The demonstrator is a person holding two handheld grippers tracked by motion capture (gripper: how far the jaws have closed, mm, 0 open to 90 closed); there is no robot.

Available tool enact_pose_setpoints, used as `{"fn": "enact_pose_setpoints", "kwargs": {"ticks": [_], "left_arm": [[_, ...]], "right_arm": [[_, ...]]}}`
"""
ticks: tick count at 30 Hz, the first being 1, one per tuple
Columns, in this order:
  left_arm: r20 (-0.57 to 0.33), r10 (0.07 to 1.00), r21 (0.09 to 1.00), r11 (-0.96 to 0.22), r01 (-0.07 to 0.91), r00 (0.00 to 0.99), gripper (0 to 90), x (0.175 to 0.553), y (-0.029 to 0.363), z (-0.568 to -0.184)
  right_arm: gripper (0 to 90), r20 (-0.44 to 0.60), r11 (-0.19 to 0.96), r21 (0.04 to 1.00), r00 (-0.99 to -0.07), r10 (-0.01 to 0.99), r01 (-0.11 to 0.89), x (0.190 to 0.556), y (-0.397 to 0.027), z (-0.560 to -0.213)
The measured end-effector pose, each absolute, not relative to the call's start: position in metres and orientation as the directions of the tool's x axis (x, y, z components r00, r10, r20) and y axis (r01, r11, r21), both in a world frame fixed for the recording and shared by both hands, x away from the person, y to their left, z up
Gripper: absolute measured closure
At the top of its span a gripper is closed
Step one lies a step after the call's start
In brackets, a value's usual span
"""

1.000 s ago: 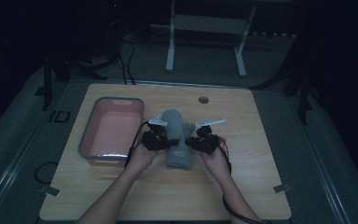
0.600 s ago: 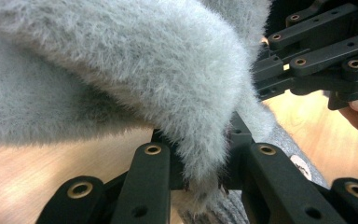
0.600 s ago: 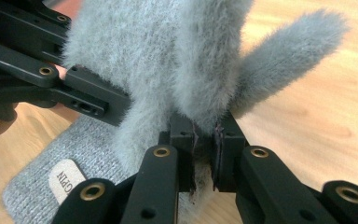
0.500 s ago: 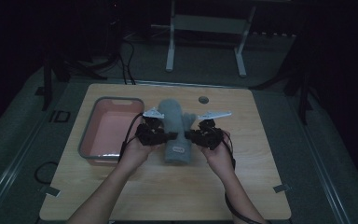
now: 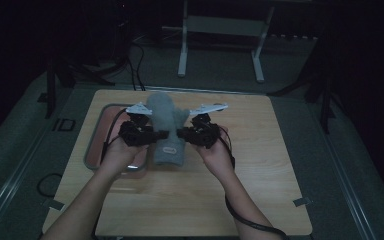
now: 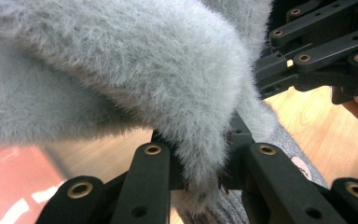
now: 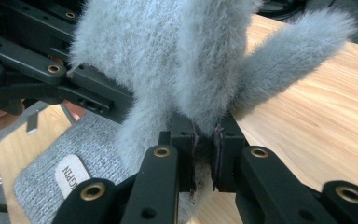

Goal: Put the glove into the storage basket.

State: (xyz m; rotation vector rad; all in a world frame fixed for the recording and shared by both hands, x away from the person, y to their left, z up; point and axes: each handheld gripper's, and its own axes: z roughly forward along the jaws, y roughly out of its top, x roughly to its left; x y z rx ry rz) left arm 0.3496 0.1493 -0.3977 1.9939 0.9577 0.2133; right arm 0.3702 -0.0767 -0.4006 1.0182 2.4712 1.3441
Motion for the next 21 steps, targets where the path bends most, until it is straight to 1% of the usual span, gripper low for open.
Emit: {"fn": "enact_pose_setpoints", "kwargs": {"ticks": [15,21], "left_arm": [[-0.149,0.766,0.747,-0.328,0.579,0.625,77.6,0.351,0.231,-0.383],[-0.161,0.782,0.733,-0.314,0.604,0.602,77.5,0.356,0.257,-0.398]], "right_arm": [[81.8,0.210,0.394,0.783,-0.800,0.562,0.482,0.389,0.014,-0.395],[81.9,0.228,0.406,0.764,-0.799,0.557,0.501,0.396,0.045,-0.405]]}}
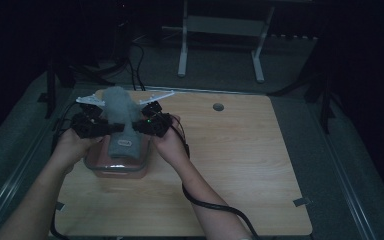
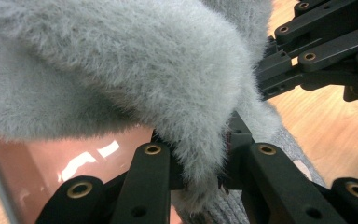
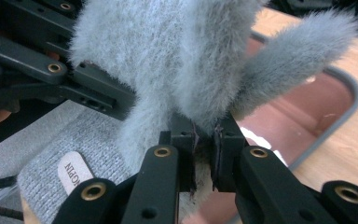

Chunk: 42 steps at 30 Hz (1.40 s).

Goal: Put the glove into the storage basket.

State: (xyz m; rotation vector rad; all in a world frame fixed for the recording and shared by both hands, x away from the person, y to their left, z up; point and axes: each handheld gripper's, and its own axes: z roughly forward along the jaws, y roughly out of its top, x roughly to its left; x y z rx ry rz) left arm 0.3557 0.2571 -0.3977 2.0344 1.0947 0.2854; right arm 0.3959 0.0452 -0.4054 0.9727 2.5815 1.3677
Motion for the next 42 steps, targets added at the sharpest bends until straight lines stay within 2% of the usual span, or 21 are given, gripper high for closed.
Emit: {"fn": "enact_pose_setpoints", "kwargs": {"ticks": [3,4,9,12,20,26,31,35,37,39,42], "left_arm": [[-0.165,0.784,0.728,-0.313,0.610,0.599,77.5,0.357,0.259,-0.403],[-0.193,0.789,0.710,-0.299,0.638,0.583,77.4,0.363,0.264,-0.422],[-0.228,0.789,0.678,-0.292,0.675,0.570,77.4,0.375,0.264,-0.454],[-0.242,0.795,0.655,-0.289,0.698,0.556,77.4,0.382,0.263,-0.468],[-0.206,0.816,0.562,-0.354,0.748,0.541,77.2,0.392,0.255,-0.488],[-0.194,0.830,0.526,-0.362,0.770,0.523,76.7,0.397,0.249,-0.496],[-0.157,0.852,0.490,-0.372,0.788,0.500,73.1,0.401,0.246,-0.500],[-0.141,0.878,0.478,-0.344,0.808,0.458,63.5,0.403,0.246,-0.501],[-0.151,0.886,0.504,-0.312,0.805,0.438,57.0,0.401,0.250,-0.499],[-0.158,0.892,0.544,-0.280,0.791,0.424,50.0,0.398,0.253,-0.496],[-0.167,0.886,0.598,-0.257,0.759,0.432,44.8,0.390,0.257,-0.488]], "right_arm": [[81.9,0.227,0.419,0.750,-0.795,0.563,0.511,0.399,0.052,-0.414],[81.9,0.235,0.426,0.733,-0.786,0.572,0.530,0.403,0.057,-0.425],[81.9,0.247,0.452,0.676,-0.757,0.605,0.581,0.412,0.064,-0.453],[81.9,0.218,0.478,0.649,-0.747,0.628,0.592,0.416,0.070,-0.466],[81.9,0.186,0.526,0.567,-0.721,0.668,0.634,0.421,0.082,-0.491],[81.4,0.170,0.545,0.529,-0.711,0.682,0.650,0.423,0.086,-0.500],[77.9,0.097,0.598,0.506,-0.730,0.676,0.621,0.423,0.094,-0.503],[69.3,0.063,0.616,0.517,-0.744,0.665,0.595,0.422,0.096,-0.502],[63.8,0.049,0.619,0.538,-0.754,0.655,0.573,0.422,0.093,-0.499],[50.3,0.046,0.612,0.569,-0.764,0.644,0.549,0.422,0.090,-0.495],[46.6,0.072,0.591,0.597,-0.770,0.634,0.543,0.424,0.082,-0.488]]}}
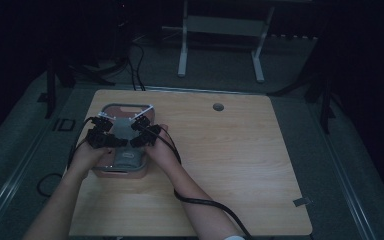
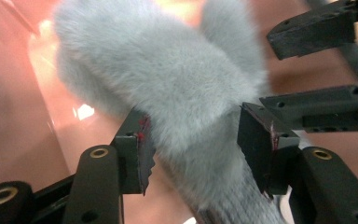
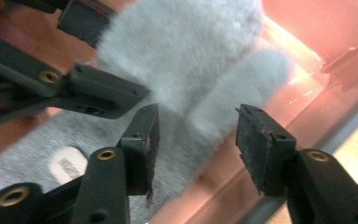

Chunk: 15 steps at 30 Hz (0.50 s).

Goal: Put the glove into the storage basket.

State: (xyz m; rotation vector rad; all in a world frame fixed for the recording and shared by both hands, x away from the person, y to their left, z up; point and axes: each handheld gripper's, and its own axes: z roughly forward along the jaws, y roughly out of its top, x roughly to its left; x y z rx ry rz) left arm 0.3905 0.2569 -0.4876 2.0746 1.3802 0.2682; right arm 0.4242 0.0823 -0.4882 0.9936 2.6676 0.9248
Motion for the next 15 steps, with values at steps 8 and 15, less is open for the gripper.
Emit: {"fn": "enact_pose_setpoints", "kwargs": {"ticks": [8,15], "left_arm": [[-0.205,0.852,0.664,-0.240,0.709,0.481,22.0,0.369,0.262,-0.473],[-0.093,0.833,0.719,-0.323,0.615,0.546,9.5,0.346,0.251,-0.470]], "right_arm": [[20.7,0.116,0.572,0.663,-0.821,0.558,0.483,0.422,0.063,-0.476],[17.5,0.105,0.579,0.685,-0.847,0.520,0.441,0.415,0.055,-0.473]]}}
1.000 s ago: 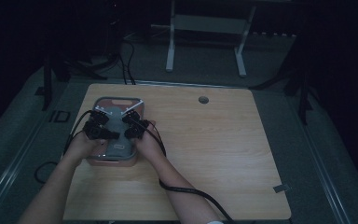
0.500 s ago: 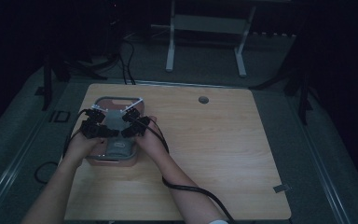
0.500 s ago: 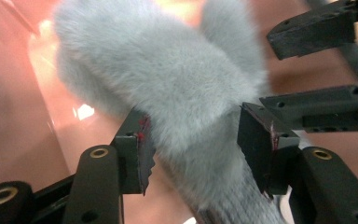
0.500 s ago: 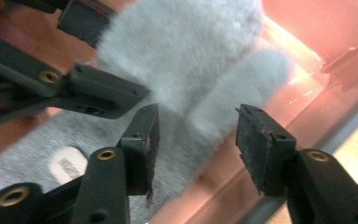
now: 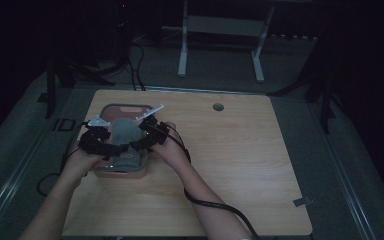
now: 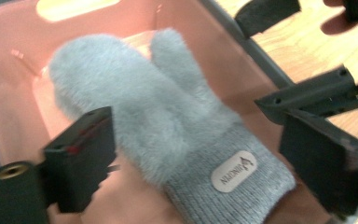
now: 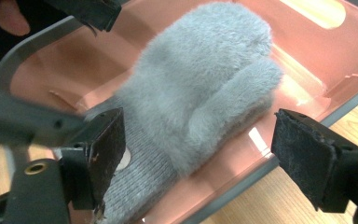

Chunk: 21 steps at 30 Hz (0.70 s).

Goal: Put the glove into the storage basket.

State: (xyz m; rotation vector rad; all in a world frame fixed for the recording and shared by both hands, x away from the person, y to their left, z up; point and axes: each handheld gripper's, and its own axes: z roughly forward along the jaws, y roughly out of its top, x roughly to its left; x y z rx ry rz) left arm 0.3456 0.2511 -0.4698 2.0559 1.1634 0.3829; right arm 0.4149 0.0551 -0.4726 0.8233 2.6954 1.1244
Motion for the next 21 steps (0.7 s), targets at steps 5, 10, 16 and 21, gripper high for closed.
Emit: {"fn": "enact_pose_setpoints", "kwargs": {"ticks": [5,10,16,21], "left_arm": [[-0.090,0.807,0.759,-0.323,0.565,0.583,9.5,0.330,0.247,-0.469],[-0.100,0.787,0.783,-0.316,0.536,0.609,9.5,0.312,0.245,-0.468],[-0.122,0.750,0.808,-0.305,0.504,0.650,9.5,0.288,0.244,-0.475],[-0.151,0.739,0.827,-0.270,0.494,0.656,9.5,0.270,0.243,-0.478]], "right_arm": [[16.1,0.102,0.581,0.703,-0.867,0.488,0.410,0.406,0.047,-0.471],[16.2,0.086,0.583,0.715,-0.877,0.474,0.385,0.397,0.036,-0.470],[15.4,0.082,0.577,0.730,-0.885,0.459,0.367,0.383,0.022,-0.471],[14.8,0.073,0.585,0.730,-0.891,0.447,0.354,0.374,0.014,-0.475]]}}
